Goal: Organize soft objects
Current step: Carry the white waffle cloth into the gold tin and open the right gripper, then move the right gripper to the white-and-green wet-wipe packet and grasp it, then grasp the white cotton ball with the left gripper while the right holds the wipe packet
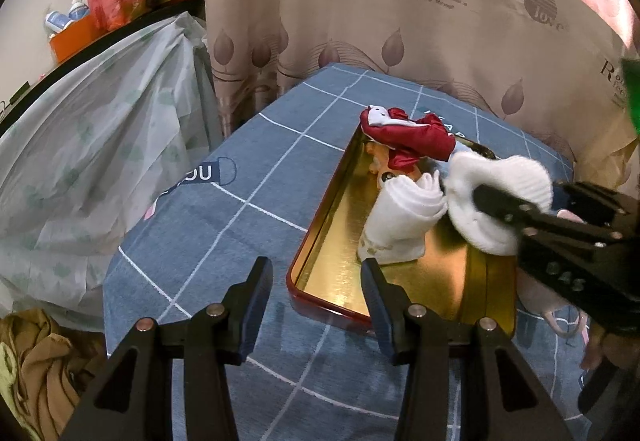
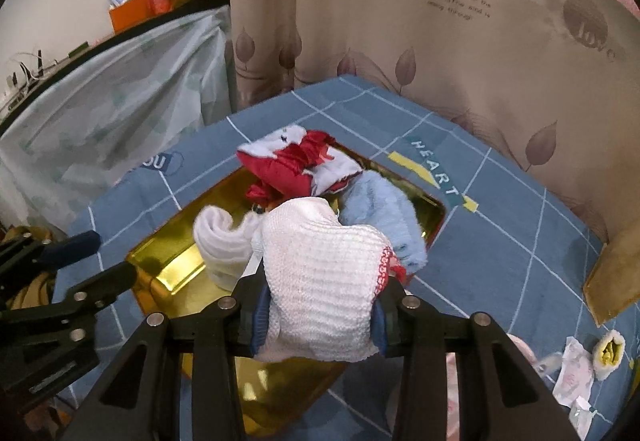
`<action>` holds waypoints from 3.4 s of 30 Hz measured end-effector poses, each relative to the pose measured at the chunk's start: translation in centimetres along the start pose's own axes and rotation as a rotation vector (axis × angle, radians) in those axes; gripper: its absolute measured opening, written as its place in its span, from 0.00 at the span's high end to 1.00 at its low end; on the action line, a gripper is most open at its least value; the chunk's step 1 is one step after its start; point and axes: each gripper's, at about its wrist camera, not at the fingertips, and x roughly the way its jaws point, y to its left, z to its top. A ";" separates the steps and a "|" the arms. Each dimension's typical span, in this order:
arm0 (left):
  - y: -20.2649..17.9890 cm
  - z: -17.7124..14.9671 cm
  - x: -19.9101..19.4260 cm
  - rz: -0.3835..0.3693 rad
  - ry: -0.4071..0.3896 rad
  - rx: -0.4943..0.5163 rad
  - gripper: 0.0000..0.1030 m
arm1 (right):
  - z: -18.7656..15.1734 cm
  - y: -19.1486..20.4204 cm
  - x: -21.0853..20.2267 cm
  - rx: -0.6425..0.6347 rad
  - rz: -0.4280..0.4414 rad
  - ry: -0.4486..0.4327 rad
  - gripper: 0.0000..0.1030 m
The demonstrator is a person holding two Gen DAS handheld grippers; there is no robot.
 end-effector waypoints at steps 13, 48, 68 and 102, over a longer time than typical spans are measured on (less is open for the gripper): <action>0.1 0.0 0.1 0.000 0.008 -0.006 0.55 | -0.4 0.7 3.9 -0.015 -0.005 0.065 0.63; -0.5 -0.3 0.0 -0.006 -0.015 0.016 0.55 | -11.9 -17.9 -14.0 0.291 -0.309 -0.030 0.31; -0.9 -0.4 0.0 -0.007 -0.013 0.031 0.55 | -20.8 -25.5 -10.7 0.502 -0.434 0.150 0.22; -17.3 -2.9 -6.9 -0.332 -0.102 0.412 0.50 | -25.8 -32.9 -11.9 0.543 -0.525 0.091 0.44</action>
